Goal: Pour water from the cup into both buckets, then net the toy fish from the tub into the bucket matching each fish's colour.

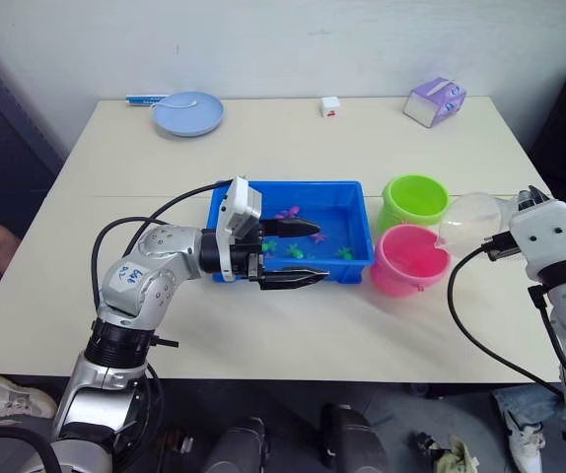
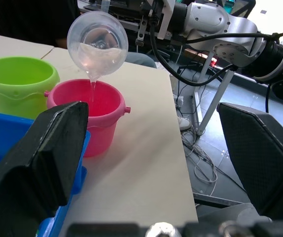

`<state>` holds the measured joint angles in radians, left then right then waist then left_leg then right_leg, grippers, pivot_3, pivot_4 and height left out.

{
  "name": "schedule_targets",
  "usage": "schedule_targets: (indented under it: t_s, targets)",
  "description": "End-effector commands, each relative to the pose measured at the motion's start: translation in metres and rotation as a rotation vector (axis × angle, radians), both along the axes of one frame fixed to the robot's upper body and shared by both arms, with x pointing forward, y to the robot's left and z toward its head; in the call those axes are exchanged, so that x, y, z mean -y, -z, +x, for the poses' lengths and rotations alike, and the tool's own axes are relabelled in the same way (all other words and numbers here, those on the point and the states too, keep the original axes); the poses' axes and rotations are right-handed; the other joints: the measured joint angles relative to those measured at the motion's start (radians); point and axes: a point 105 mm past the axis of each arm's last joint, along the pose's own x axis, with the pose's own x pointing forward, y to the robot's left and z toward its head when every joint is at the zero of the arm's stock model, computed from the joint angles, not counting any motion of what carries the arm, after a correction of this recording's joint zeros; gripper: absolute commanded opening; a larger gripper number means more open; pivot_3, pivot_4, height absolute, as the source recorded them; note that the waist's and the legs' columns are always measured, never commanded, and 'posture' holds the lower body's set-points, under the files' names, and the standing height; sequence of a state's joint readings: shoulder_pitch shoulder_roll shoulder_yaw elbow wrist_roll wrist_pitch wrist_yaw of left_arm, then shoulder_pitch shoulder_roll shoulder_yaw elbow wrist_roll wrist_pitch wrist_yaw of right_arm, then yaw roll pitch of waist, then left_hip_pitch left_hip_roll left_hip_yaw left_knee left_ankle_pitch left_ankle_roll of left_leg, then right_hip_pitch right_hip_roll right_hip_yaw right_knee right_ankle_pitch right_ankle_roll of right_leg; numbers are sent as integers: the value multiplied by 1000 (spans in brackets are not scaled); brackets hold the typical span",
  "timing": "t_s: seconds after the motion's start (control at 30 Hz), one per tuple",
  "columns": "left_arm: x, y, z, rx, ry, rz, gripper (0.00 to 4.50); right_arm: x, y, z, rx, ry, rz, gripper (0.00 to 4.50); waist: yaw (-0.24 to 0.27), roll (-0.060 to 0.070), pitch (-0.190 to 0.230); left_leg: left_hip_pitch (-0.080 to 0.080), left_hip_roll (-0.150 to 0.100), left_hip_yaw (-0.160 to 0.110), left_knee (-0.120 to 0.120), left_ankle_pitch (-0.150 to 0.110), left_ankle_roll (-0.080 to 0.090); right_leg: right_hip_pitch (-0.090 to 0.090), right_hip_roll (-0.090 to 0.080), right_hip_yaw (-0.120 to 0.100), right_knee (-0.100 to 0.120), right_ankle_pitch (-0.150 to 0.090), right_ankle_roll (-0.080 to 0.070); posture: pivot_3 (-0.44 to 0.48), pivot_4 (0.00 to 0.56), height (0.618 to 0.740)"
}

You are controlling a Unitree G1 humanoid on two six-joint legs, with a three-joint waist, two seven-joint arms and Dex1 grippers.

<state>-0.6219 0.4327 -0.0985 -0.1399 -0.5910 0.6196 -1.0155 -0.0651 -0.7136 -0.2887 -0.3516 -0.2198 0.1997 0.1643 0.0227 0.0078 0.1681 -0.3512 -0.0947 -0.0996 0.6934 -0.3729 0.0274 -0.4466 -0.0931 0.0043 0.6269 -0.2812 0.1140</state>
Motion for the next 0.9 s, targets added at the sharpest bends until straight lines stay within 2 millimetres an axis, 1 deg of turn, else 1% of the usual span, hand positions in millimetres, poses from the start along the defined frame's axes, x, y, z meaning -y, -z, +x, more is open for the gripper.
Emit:
schedule_targets:
  t_s: [0.03, 0.27, 0.5, 0.63, 0.7, 0.8, 0.9]
  targets:
    - [2, -8, 0, 41, 2, -19, 4500, -9, -21, -4, 75, -14, -114, 698, 0, 0, 0, 0, 0, 0, 0, 0, 0, 0, 0, 0, 0, 0, 0, 0, 150, 740]
    - [2, -8, 1, 45, -4, -20, 4500, -14, -26, -5, 95, -6, -216, 698, 0, 0, 0, 0, 0, 0, 0, 0, 0, 0, 0, 0, 0, 0, 0, 0, 150, 740]
    - [4, -7, 8, 64, -41, -25, 4500, -12, -26, -5, 102, -1, -207, 698, 0, 0, 0, 0, 0, 0, 0, 0, 0, 0, 0, 0, 0, 0, 0, 0, 150, 740]
    - [7, -5, 13, 76, -61, -23, 4500, -7, -22, -4, 93, -1, -93, 698, 1, 0, 0, 0, 0, 0, 0, 0, 0, 0, 0, 0, 0, 0, 0, 0, 150, 740]
    - [9, -5, 19, 90, -88, -23, 4500, -3, -17, -2, 75, -13, 14, 698, 1, 0, 0, 0, 0, 0, 0, 0, 0, 0, 0, 0, 0, 0, 0, 0, 150, 740]
    - [14, -9, 30, 111, -136, -37, 4500, 9, -11, -2, 69, 3, 222, 698, 2, 0, 0, 0, 0, 0, 1, 0, 0, 0, 0, -1, 0, 0, 0, 0, 150, 740]
    - [18, -10, 35, 115, -145, -46, 4500, 16, -8, -1, 55, 12, 322, 698, 1, 0, 0, 0, 0, 0, 1, 0, 0, 0, 0, -1, 0, 0, 0, 0, 150, 740]
